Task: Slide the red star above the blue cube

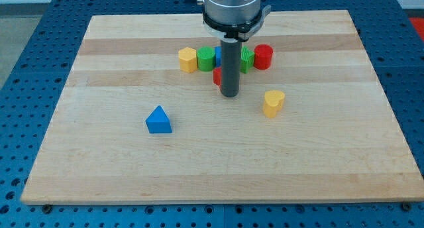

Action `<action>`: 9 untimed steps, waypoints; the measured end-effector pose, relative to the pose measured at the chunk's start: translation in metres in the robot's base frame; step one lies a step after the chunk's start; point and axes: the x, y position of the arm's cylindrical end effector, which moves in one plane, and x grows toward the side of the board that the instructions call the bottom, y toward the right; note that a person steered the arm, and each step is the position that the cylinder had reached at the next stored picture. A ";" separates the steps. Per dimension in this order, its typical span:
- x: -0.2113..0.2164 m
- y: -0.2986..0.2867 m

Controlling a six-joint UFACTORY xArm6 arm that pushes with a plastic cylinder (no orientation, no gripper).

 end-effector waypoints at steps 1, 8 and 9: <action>-0.003 -0.001; -0.004 -0.017; -0.006 -0.017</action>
